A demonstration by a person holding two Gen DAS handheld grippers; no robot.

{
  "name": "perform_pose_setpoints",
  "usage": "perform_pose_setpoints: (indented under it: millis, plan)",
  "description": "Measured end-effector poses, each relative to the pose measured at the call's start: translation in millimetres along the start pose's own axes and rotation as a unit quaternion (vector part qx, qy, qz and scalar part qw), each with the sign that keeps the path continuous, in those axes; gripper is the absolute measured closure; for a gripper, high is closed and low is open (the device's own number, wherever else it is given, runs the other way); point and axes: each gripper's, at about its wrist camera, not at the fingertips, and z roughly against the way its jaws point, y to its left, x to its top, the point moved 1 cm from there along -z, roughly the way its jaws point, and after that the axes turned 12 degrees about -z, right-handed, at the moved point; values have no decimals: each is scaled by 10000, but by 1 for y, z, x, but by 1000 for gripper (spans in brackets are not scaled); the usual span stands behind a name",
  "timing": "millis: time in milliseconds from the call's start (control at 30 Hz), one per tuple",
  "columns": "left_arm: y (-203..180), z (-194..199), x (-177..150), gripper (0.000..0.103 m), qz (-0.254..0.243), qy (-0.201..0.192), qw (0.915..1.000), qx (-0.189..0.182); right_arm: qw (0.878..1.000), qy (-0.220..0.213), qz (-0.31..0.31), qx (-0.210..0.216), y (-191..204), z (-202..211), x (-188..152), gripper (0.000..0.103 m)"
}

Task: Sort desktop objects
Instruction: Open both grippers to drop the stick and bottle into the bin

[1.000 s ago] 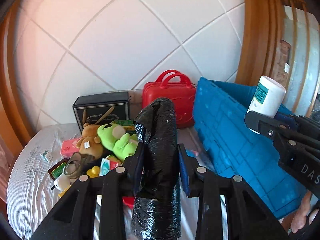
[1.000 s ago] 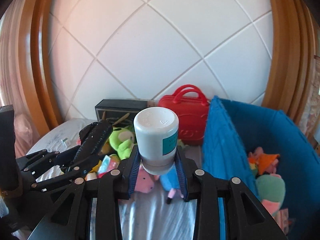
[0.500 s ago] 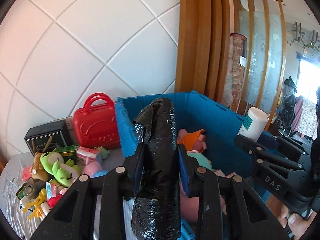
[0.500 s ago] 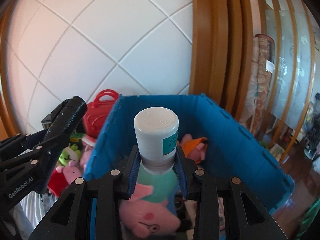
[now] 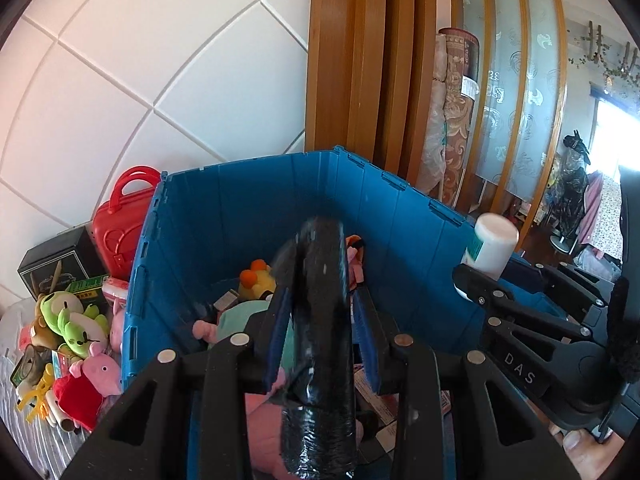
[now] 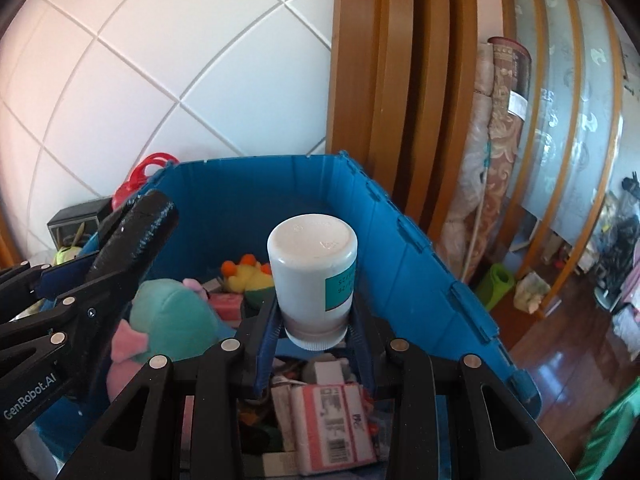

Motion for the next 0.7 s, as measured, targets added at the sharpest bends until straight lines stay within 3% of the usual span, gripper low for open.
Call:
perform_pose_setpoints:
  millis: [33, 67, 100, 133, 300, 700]
  plan:
    - [-2, 0, 1, 57, -18, 8, 10000, 62, 10000, -21, -5, -35, -3, -1, 1, 56]
    - [-4, 0, 1, 39, -53, 5, 9999, 111, 10000, -46, -1, -75, -6, -1, 2, 49]
    - [-5, 1, 1, 24, -83, -29, 9998, 166, 9999, -65, 6, -100, -8, -1, 3, 32]
    - [-6, 4, 1, 22, -87, -96, 9996, 236, 9999, -97, 12, -102, -8, 1, 3, 19]
    - [2, 12, -3, 21, -8, -143, 9995, 268, 9997, -205, 43, -130, -10, 6, 4, 1]
    - [36, 48, -23, 21, 347, -221, 9971, 645, 9995, -289, 116, 93, 12, 27, 3, 0]
